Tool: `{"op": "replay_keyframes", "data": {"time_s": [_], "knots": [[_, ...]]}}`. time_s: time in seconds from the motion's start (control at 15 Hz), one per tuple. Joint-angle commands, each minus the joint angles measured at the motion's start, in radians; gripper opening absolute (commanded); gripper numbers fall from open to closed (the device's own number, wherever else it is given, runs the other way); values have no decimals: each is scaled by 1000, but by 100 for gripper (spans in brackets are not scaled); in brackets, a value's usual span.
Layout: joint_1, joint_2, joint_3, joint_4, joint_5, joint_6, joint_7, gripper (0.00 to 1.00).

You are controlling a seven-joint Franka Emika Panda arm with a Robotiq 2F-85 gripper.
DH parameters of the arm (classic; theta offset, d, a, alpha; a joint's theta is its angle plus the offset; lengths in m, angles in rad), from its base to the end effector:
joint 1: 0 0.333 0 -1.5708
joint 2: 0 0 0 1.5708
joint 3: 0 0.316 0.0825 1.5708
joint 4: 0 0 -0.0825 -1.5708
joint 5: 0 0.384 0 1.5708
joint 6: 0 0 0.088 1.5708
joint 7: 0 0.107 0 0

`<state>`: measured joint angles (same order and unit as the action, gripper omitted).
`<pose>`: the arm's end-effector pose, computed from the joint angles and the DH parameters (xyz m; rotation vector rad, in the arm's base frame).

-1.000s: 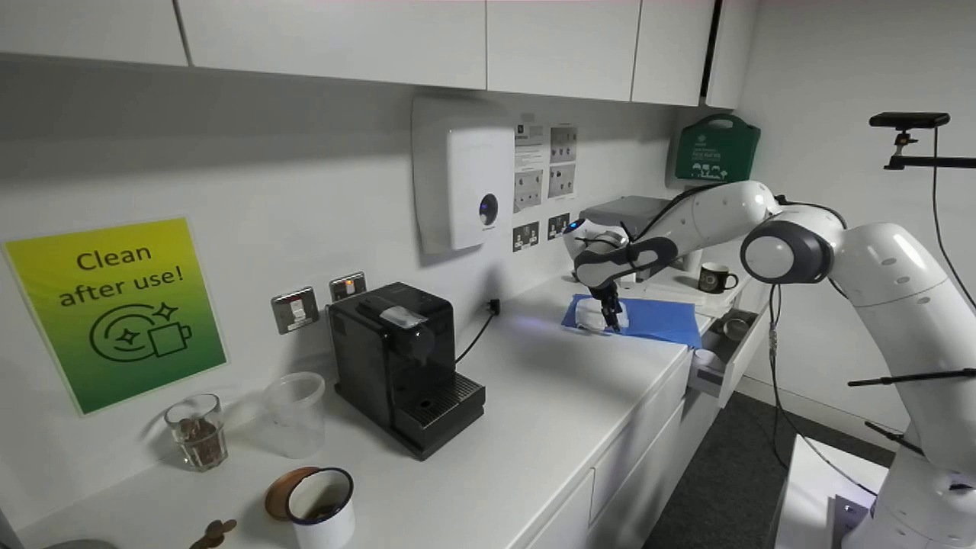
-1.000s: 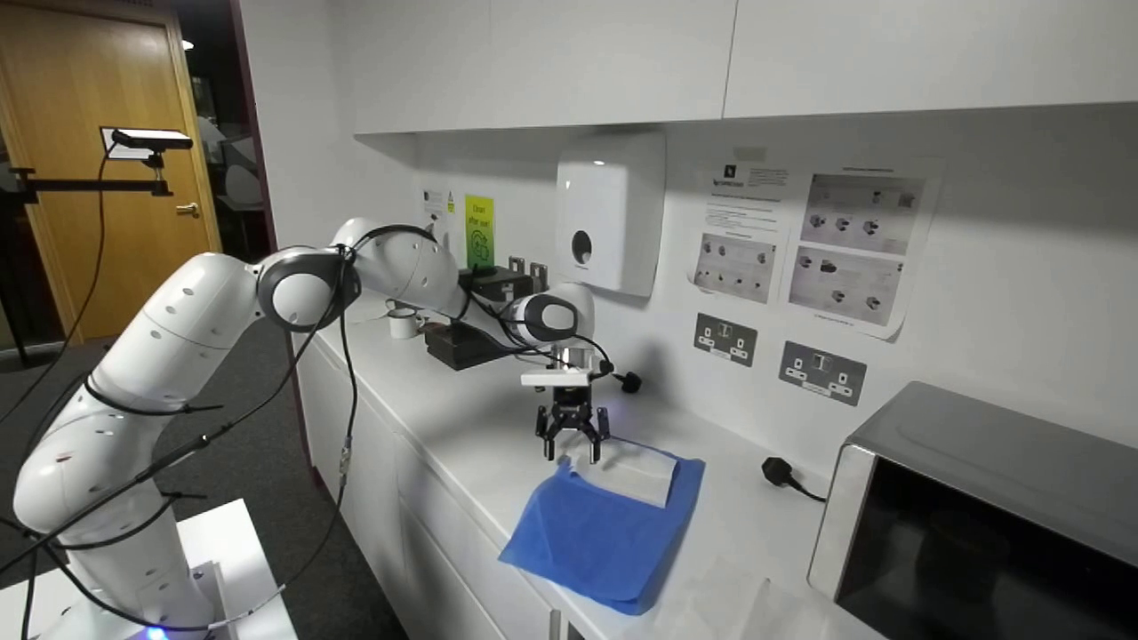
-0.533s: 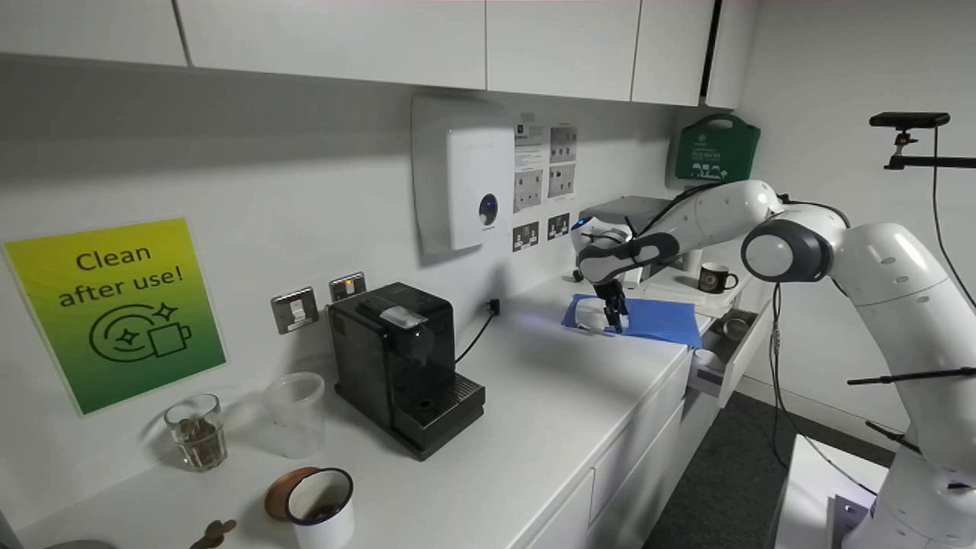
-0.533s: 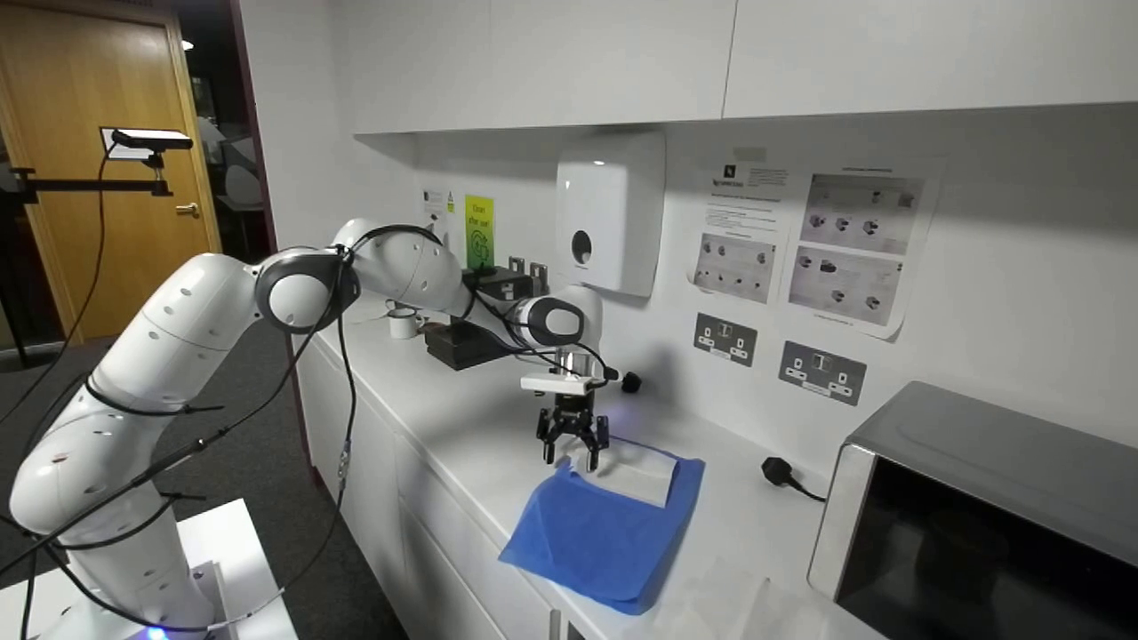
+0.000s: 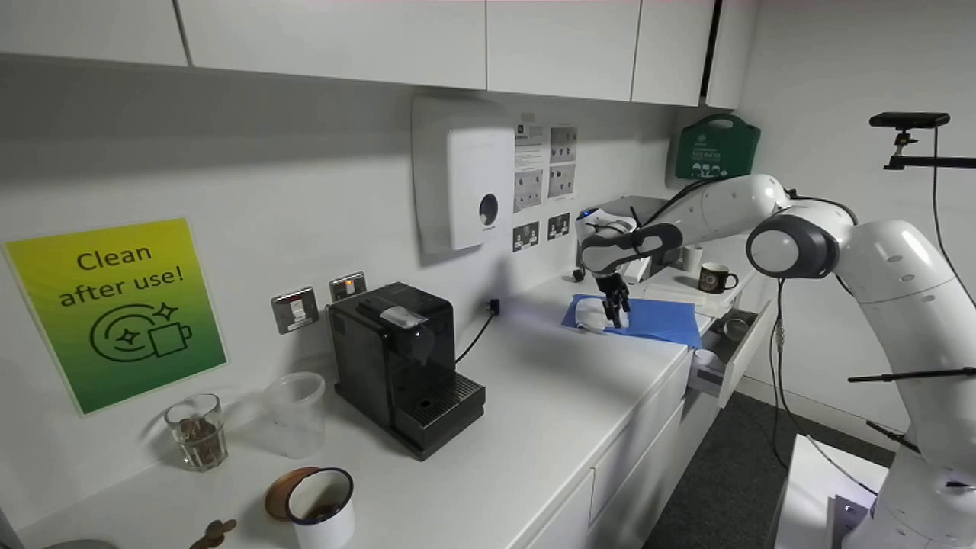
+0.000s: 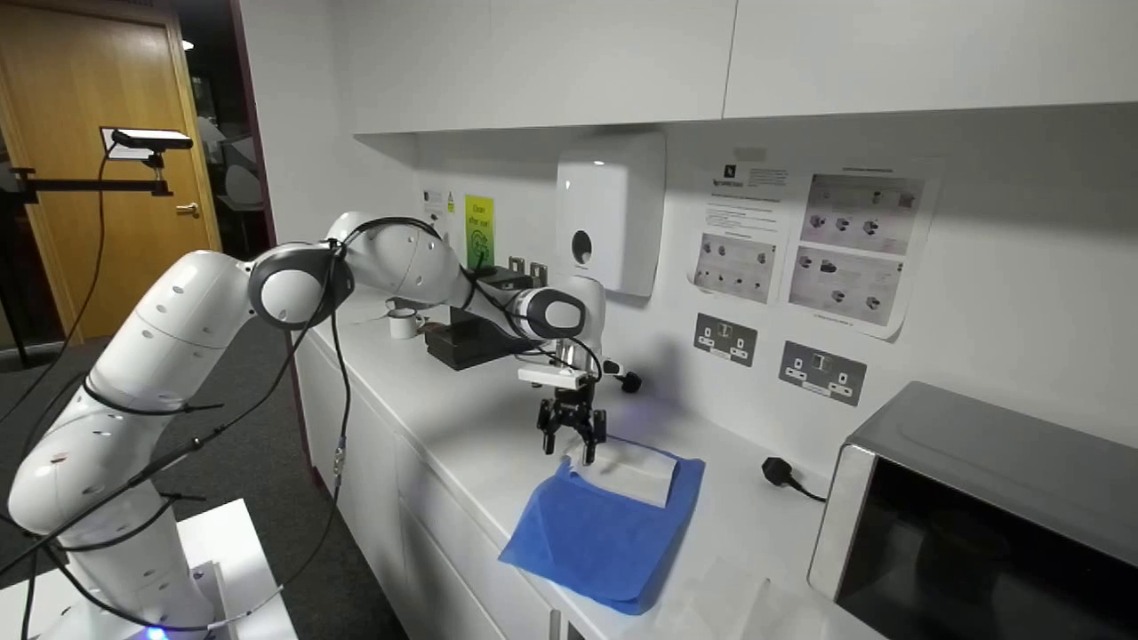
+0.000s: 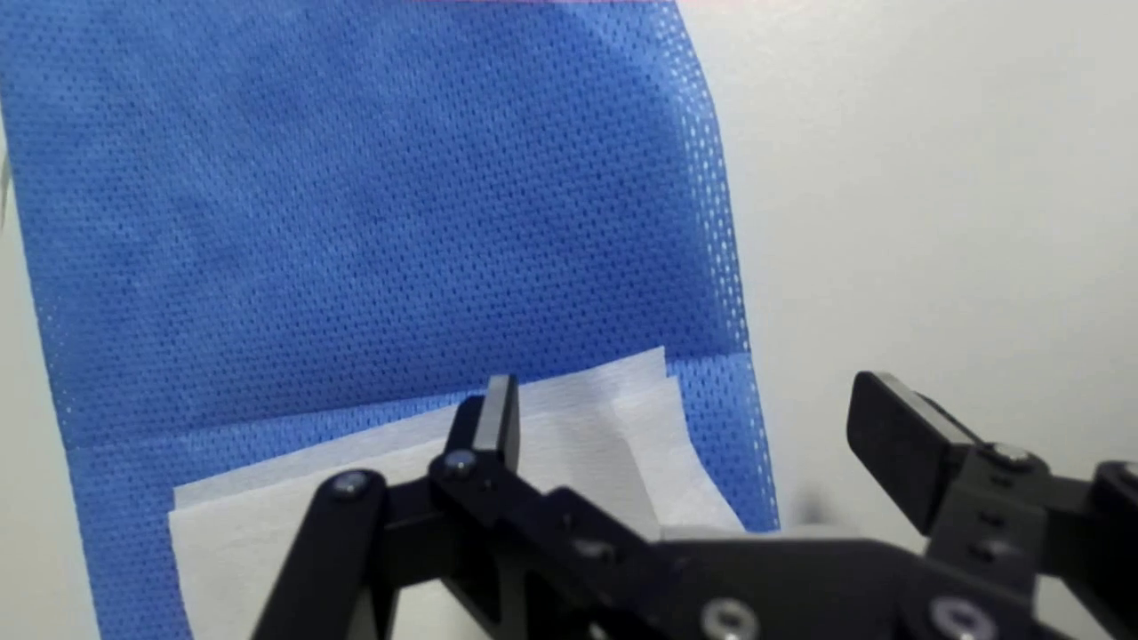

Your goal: Pick up the napkin from the counter and put it on the blue cloth

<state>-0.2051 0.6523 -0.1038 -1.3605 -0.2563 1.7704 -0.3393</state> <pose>0.6655 -0.2206 0.3252 2.8811 0.1815 -0.4736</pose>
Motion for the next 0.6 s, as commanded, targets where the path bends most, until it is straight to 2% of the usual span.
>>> {"op": "replay_keyframes", "data": {"time_s": [0.0,0.53], "knots": [[-17,-43,-1,-4,71,-49,68,100],[-34,-41,-22,5,192,-82,256,100]]}}
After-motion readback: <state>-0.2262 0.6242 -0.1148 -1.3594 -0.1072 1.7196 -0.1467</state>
